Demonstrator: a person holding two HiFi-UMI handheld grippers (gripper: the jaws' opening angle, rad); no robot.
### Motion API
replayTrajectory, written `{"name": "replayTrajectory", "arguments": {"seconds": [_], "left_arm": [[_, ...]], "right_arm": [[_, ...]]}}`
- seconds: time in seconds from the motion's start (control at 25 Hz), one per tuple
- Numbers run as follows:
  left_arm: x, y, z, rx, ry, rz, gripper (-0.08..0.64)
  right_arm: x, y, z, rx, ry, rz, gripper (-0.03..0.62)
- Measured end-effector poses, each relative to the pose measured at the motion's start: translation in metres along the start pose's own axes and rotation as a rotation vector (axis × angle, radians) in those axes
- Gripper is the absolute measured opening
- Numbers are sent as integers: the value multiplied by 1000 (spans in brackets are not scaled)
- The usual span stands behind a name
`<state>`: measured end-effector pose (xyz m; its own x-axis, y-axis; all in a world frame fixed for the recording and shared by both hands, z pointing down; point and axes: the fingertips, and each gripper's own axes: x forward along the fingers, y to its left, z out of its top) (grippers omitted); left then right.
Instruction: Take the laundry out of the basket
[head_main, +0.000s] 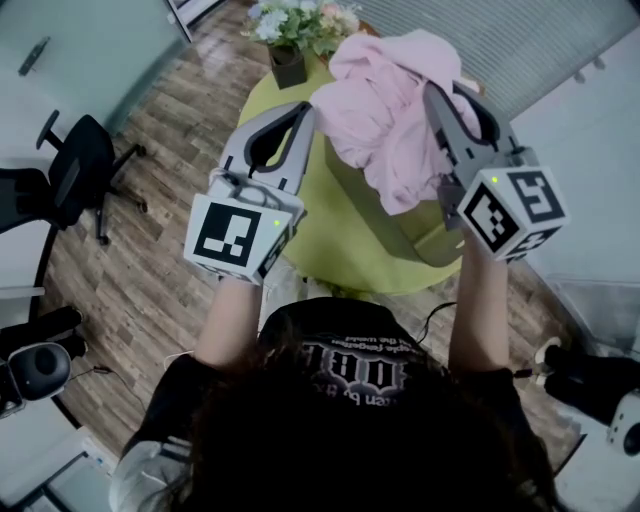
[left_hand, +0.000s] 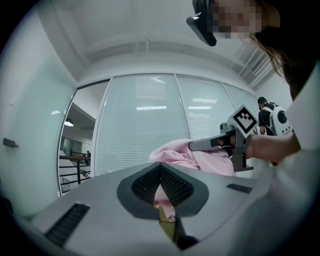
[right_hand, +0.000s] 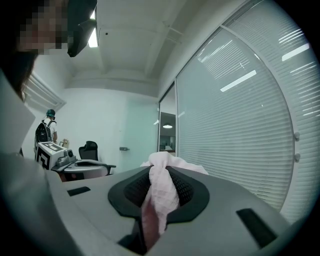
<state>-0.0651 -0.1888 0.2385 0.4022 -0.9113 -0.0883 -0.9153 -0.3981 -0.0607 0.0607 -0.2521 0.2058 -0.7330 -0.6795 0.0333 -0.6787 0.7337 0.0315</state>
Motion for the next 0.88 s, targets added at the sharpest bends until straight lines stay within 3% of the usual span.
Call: {"name": "replayTrajectory", "arguments": {"seconds": [0.44, 0.88], "left_arm": [[-39, -14, 24, 64, -4, 82, 0], [-75, 26, 24, 55, -22, 88, 0]], "right_arm": [[-17, 43, 22, -6, -37, 102, 77], [8, 99, 27, -26, -38, 131, 77]]}}
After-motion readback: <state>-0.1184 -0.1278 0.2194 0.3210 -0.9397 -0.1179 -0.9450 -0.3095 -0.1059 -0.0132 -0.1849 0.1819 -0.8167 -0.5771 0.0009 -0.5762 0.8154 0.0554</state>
